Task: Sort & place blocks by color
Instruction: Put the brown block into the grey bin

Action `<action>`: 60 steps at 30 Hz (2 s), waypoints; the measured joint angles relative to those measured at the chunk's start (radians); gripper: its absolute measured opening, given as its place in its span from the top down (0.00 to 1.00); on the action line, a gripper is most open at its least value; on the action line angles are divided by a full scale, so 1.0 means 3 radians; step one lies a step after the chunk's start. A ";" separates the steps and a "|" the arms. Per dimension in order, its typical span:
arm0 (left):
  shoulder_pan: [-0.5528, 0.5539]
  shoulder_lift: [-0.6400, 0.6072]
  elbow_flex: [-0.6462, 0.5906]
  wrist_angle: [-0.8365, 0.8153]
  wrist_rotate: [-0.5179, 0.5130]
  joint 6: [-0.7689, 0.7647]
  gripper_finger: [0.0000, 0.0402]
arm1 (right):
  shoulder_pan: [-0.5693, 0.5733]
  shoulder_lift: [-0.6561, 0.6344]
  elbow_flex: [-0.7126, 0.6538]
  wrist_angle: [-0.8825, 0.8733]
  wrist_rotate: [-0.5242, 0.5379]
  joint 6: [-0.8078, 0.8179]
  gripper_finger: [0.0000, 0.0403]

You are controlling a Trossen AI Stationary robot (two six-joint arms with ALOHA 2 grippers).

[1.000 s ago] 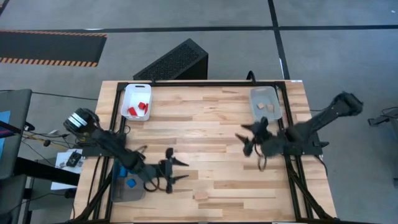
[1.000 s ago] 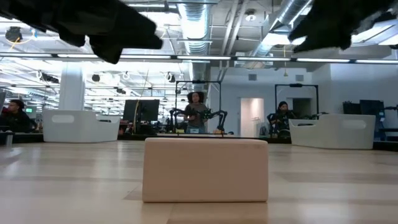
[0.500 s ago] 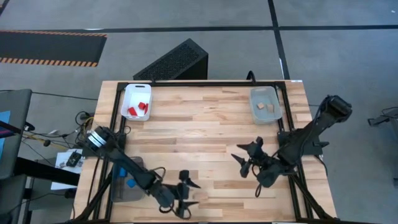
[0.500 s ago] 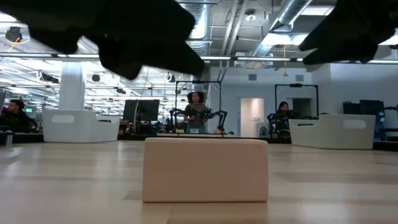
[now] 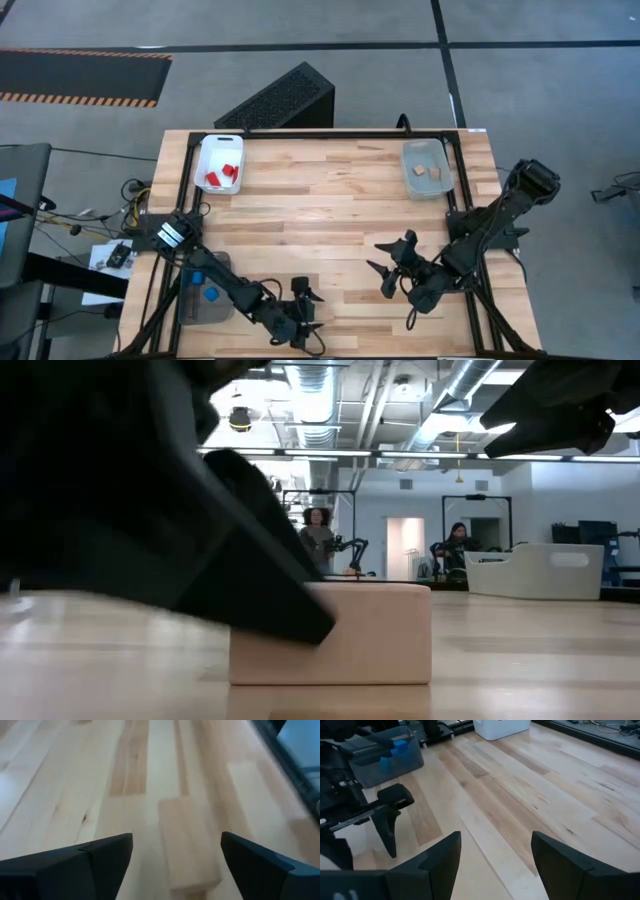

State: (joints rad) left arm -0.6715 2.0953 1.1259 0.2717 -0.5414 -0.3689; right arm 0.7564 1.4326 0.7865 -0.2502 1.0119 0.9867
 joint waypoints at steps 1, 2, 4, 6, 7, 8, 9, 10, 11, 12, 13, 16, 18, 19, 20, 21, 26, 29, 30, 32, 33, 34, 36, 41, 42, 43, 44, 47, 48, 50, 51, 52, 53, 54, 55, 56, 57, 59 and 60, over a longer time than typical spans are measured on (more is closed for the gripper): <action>0.0001 0.0000 0.0000 -0.0064 0.0011 -0.0031 0.29 | 0.0006 0.0000 0.0005 0.0003 0.0000 0.0000 0.34; 0.0001 0.0000 0.0000 -0.0119 0.0023 -0.0040 0.31 | 0.0007 0.0000 0.0005 0.0003 0.0001 0.0001 0.34; 0.0000 0.0001 0.0000 -0.0167 0.0037 -0.0043 0.37 | 0.0007 0.0000 0.0005 0.0002 0.0004 0.0001 0.34; 0.0000 0.0000 0.0000 -0.0213 0.0054 -0.0040 0.46 | 0.0003 0.0000 0.0005 0.0014 0.0002 0.0001 0.34; 0.0000 0.0001 0.0000 -0.0250 0.0070 -0.0037 0.50 | -0.0003 0.0000 0.0005 0.0036 0.0001 0.0003 0.34; 0.0000 0.0001 0.0000 -0.0275 0.0075 -0.0038 0.55 | -0.0013 0.0000 0.0005 0.0080 -0.0001 0.0003 0.34; 0.0003 0.0001 0.0000 -0.0285 0.0073 -0.0036 0.61 | -0.0024 0.0007 0.0005 0.0135 -0.0017 0.0003 0.34; 0.0006 0.0000 0.0000 -0.0289 0.0062 -0.0030 0.66 | -0.0042 0.0039 0.0005 0.0213 -0.0031 0.0002 0.34; 0.0008 -0.0003 0.0000 -0.0289 0.0040 -0.0006 0.72 | -0.0062 0.0086 0.0005 0.0313 -0.0046 0.0001 0.34; 0.0009 -0.0019 0.0000 -0.0317 0.0005 0.0020 0.75 | -0.0073 0.0140 0.0005 0.0406 -0.0054 0.0004 0.34; 0.0008 -0.0043 0.0000 -0.0362 -0.0061 0.0047 0.76 | -0.0091 0.0197 0.0004 0.0519 -0.0057 0.0014 0.34; -0.0008 -0.0190 0.0000 -0.0535 -0.0435 0.0091 0.76 | -0.0135 0.0393 0.0005 0.0987 -0.0112 0.0138 0.34; -0.0053 -0.0327 0.0000 -0.0677 -0.0801 0.0162 0.76 | -0.0169 0.0507 0.0005 0.1240 -0.0305 0.0214 0.34; -0.0085 -0.0396 0.0000 -0.0781 -0.1008 0.0216 0.76 | -0.0181 0.0542 0.0004 0.1362 -0.0408 0.0243 0.34; -0.0123 -0.0460 0.0000 -0.0860 -0.1200 0.0284 0.76 | -0.0203 0.0576 0.0004 0.1498 -0.0500 0.0286 0.34; -0.0165 -0.0535 0.0000 -0.0931 -0.1382 0.0380 0.76 | -0.0217 0.0609 0.0005 0.1625 -0.0589 0.0305 0.34; -0.0331 -0.0836 0.0003 -0.0980 -0.1963 0.1111 0.76 | -0.0254 0.0704 0.0002 0.2431 -0.1053 -0.0002 0.34; -0.0374 -0.0876 0.0003 -0.0952 -0.1965 0.1560 0.75 | -0.0287 0.0706 0.0002 0.2786 -0.1229 -0.0245 0.34; -0.0382 -0.0877 0.0003 -0.0932 -0.1965 0.1680 0.74 | -0.0301 0.0707 0.0002 0.2884 -0.1251 -0.0316 0.34; -0.0382 -0.0877 0.0003 -0.0916 -0.1957 0.1812 0.74 | -0.0322 0.0707 0.0002 0.3059 -0.1315 -0.0445 0.34; -0.0382 -0.0877 0.0003 -0.0916 -0.1950 0.1815 0.74 | -0.0334 0.0707 0.0002 0.3129 -0.1354 -0.0484 0.34; -0.0381 -0.0877 0.0001 -0.0916 -0.1951 0.1805 0.74 | -0.0348 0.0718 0.0004 0.3172 -0.1364 -0.0487 0.34; -0.0370 -0.0877 0.0001 -0.0904 -0.1950 0.1786 0.74 | -0.0375 0.0794 0.0028 0.3175 -0.1366 -0.0474 0.34; -0.0339 -0.0877 0.0000 -0.0873 -0.1964 0.1823 0.74 | -0.0479 0.1067 0.0132 0.3203 -0.1420 -0.0419 0.34; -0.0331 -0.0877 0.0000 -0.0876 -0.1964 0.1827 0.74 | -0.0506 0.1122 0.0156 0.3264 -0.1484 -0.0458 0.34; -0.0324 -0.0877 0.0000 -0.0896 -0.1962 0.1829 0.74 | -0.0537 0.1176 0.0182 0.3365 -0.1576 -0.0514 0.34; -0.0317 -0.0877 -0.0001 -0.0893 -0.1956 0.1838 0.74 | -0.0562 0.1214 0.0203 0.3483 -0.1651 -0.0574 0.34; -0.0298 -0.0878 -0.0001 -0.0890 -0.1872 0.1861 0.74 | -0.0622 0.1265 0.0251 0.3647 -0.1740 -0.0689 0.34; -0.0294 -0.0879 -0.0001 -0.0890 -0.1831 0.1861 0.74 | -0.0650 0.1282 0.0271 0.3639 -0.1764 -0.0697 0.34; -0.0294 -0.0877 -0.0001 -0.0904 -0.1816 0.1876 0.74 | -0.0688 0.1283 0.0274 0.3640 -0.1819 -0.0699 0.34; -0.0294 -0.0877 -0.0001 -0.0902 -0.1816 0.1879 0.74 | -0.0708 0.1278 0.0275 0.3644 -0.1866 -0.0699 0.34; -0.0294 -0.0877 -0.0001 -0.0904 -0.1817 0.1878 0.74 | -0.0729 0.1277 0.0279 0.3638 -0.1891 -0.0697 0.34; -0.0294 -0.0877 -0.0001 -0.0910 -0.1815 0.1876 0.74 | -0.0745 0.1277 0.0280 0.3619 -0.1893 -0.0693 0.35; -0.0293 -0.0877 -0.0001 -0.0918 -0.1815 0.1868 0.74 | -0.0752 0.1277 0.0280 0.3603 -0.1891 -0.0681 0.36; -0.0293 -0.0877 -0.0001 -0.0919 -0.1815 0.1854 0.74 | -0.0762 0.1277 0.0280 0.3597 -0.1895 -0.0670 0.38; -0.0292 -0.0877 -0.0001 -0.0924 -0.1819 0.1825 0.74 | -0.0767 0.1277 0.0280 0.3587 -0.1908 -0.0656 0.41; -0.0286 -0.0877 -0.0001 -0.0930 -0.1830 0.1792 0.74 | -0.0780 0.1276 0.0280 0.3554 -0.1928 -0.0630 0.45; -0.0277 -0.0877 -0.0001 -0.0942 -0.1899 0.1697 0.73 | -0.0814 0.1275 0.0280 0.3450 -0.2026 -0.0547 0.55; -0.0269 -0.0877 -0.0001 -0.0956 -0.1906 0.1671 0.73 | -0.0835 0.1274 0.0280 0.3411 -0.2064 -0.0511 0.60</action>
State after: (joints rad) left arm -0.7521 1.8320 1.1255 -0.0151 -1.1131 0.1324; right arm 0.5059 1.8149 0.8703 0.7731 0.3926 0.8334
